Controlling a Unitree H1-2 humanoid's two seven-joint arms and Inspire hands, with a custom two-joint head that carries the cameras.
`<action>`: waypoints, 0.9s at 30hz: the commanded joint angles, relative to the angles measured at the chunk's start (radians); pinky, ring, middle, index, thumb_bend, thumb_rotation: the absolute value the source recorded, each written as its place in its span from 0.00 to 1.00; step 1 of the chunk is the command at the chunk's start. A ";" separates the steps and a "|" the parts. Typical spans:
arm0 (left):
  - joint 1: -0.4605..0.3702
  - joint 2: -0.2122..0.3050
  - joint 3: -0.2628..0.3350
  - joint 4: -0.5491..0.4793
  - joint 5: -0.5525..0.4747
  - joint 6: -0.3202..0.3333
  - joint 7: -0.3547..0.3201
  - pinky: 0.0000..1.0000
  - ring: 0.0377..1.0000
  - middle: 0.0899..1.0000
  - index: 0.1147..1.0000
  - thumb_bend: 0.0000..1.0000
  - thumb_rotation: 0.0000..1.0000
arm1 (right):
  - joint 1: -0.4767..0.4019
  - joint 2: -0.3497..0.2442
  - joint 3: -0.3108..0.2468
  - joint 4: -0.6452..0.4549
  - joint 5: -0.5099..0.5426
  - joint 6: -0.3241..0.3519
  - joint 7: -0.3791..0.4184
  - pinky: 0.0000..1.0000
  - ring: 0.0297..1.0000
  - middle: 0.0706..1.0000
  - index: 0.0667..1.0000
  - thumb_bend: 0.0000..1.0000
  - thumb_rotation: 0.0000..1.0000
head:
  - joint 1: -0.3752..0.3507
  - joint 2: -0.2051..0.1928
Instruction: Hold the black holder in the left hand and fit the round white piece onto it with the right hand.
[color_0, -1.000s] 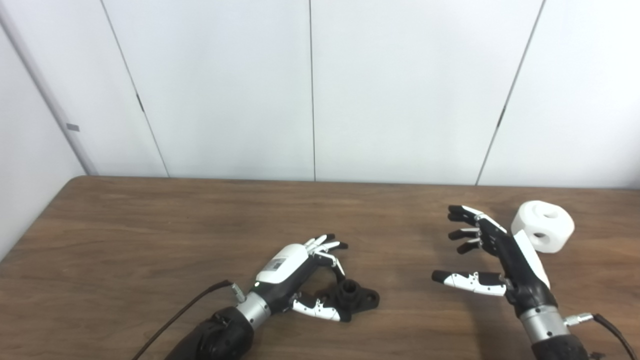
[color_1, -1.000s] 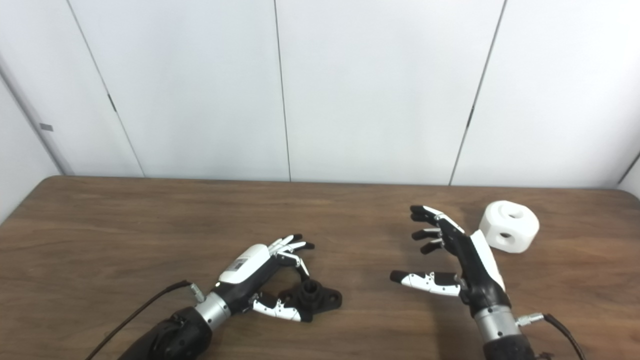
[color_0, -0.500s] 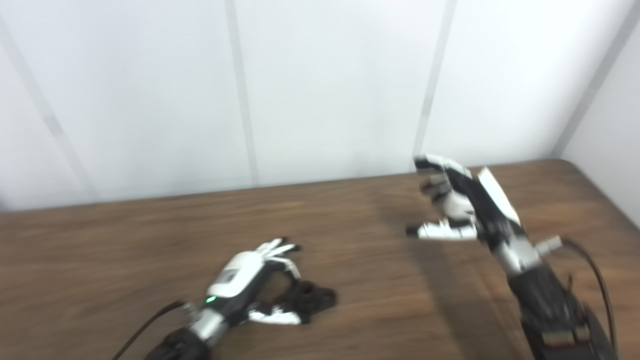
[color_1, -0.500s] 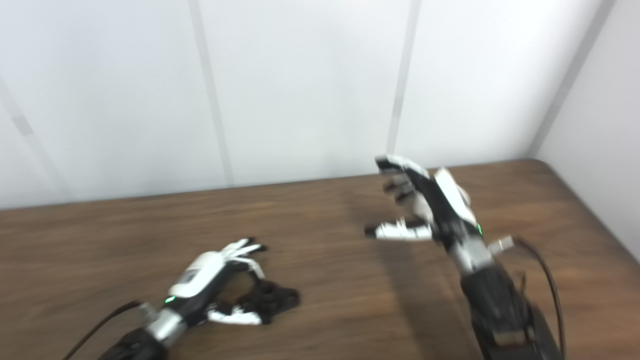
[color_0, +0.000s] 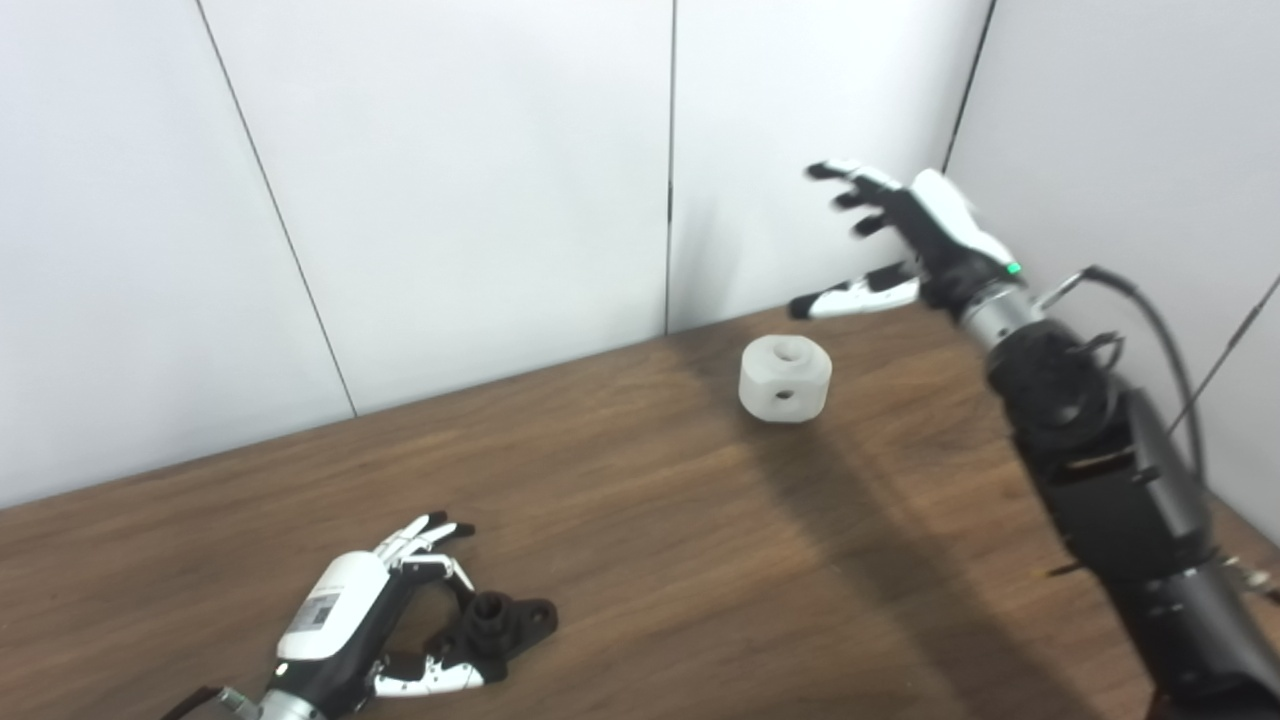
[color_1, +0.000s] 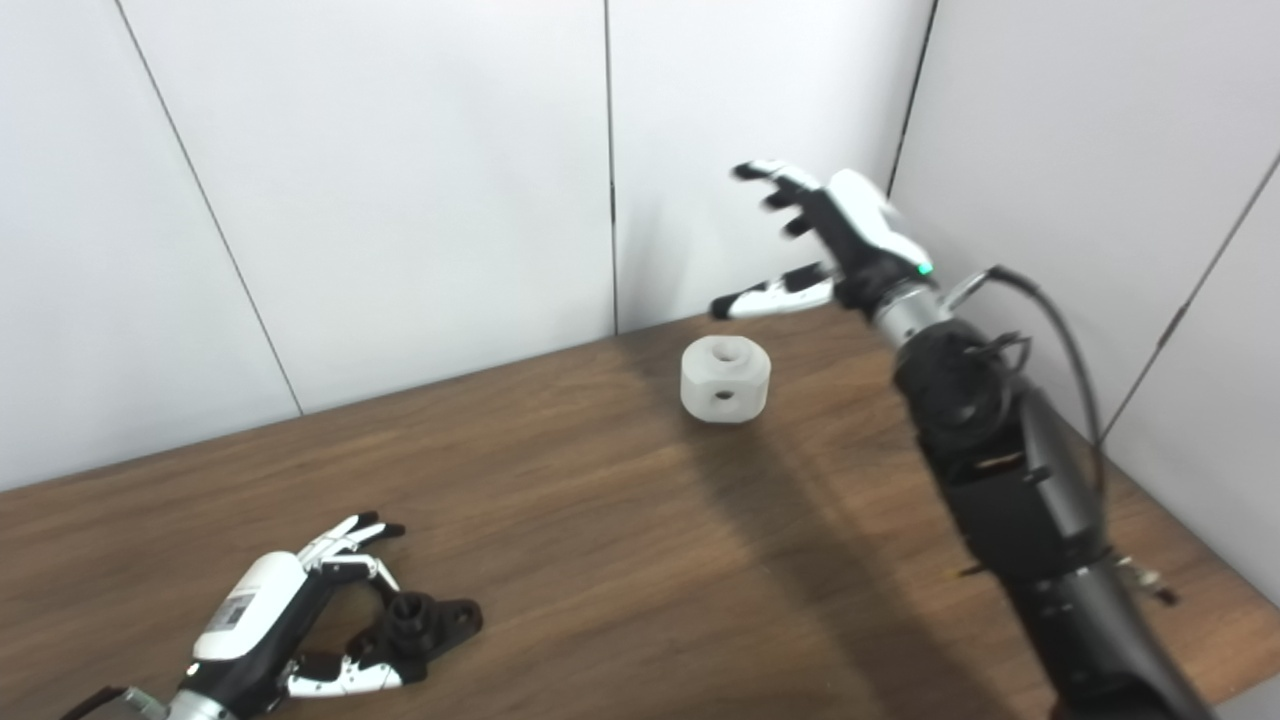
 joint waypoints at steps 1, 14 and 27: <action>0.110 0.028 -0.047 0.122 0.058 0.015 -0.061 0.95 0.96 0.87 0.42 0.52 0.05 | -0.029 -0.054 -0.010 -0.014 0.004 0.014 0.023 0.87 0.97 0.98 0.91 0.77 0.34 | -0.008 -0.001; 0.120 0.033 -0.041 0.147 0.052 -0.017 -0.049 0.96 0.96 0.87 0.42 0.52 0.05 | -0.018 -0.158 0.055 0.124 0.147 0.024 0.210 0.84 1.00 1.00 0.99 1.00 0.38 | 0.003 -0.002; 0.134 0.029 -0.034 0.118 0.043 -0.014 -0.055 0.94 0.95 0.86 0.42 0.52 0.05 | -0.074 -0.126 0.154 0.311 0.146 0.018 0.224 0.93 1.00 1.00 0.99 0.98 0.33 | 0.008 0.003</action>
